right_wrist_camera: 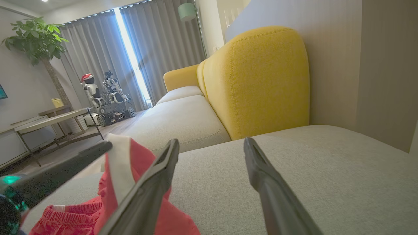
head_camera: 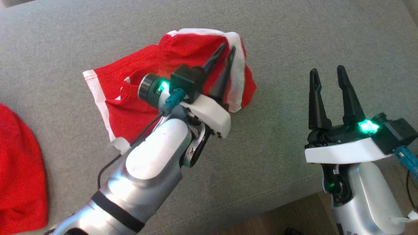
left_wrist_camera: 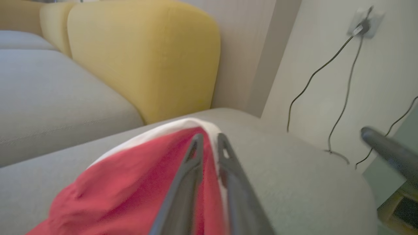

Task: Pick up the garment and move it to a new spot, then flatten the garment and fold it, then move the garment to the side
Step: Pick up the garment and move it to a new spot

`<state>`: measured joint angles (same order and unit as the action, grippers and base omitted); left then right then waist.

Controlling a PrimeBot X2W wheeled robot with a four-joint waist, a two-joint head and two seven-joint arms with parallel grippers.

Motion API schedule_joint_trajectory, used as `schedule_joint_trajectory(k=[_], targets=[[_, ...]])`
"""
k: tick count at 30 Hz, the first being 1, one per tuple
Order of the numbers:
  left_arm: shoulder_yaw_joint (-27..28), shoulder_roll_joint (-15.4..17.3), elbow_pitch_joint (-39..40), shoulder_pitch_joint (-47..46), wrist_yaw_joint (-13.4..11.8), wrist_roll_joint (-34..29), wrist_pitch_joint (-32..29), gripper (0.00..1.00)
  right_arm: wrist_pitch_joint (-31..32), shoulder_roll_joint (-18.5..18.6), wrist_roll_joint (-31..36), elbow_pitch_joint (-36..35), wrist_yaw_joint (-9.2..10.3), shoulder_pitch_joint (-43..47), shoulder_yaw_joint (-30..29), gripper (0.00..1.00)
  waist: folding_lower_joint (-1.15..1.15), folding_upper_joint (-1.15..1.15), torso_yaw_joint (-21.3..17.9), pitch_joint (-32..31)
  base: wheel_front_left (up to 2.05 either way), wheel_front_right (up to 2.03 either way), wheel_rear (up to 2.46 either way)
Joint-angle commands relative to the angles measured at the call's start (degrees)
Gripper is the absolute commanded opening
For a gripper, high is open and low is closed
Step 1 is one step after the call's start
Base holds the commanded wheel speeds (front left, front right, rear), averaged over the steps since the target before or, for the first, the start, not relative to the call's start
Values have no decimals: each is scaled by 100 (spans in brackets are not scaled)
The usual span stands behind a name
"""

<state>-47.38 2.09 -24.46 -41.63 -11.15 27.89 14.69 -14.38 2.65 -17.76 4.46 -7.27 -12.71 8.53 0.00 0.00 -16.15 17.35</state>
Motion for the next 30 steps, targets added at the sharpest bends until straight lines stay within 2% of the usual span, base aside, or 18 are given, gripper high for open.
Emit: schedule_joint_trajectory(k=[1,7,13,19,30], targets=[[49,79,-57,-158,-27,-60,29,100,-62,22,-51,-213,-22,-201,128,100,0,0,10,-2,0,0,0],[-27,79,-374,-259,-13,22,30,100,-62,22,-55,-194,-22,-210,123,100,0,0,135,-23,0,0,0],[368,79,-159,-156,-68,11,30,100,-62,22,-12,-149,-22,-189,43,100,0,0,356,-132,0,0,0],[1238,80,373,257,-4,-240,30,100,-62,22,157,-73,-22,-94,-76,100,0,0,753,-357,0,0,0],[2576,81,1455,1661,401,-698,30,100,-62,22,436,67,-22,354,-378,100,0,0,1490,-818,0,0,0]])
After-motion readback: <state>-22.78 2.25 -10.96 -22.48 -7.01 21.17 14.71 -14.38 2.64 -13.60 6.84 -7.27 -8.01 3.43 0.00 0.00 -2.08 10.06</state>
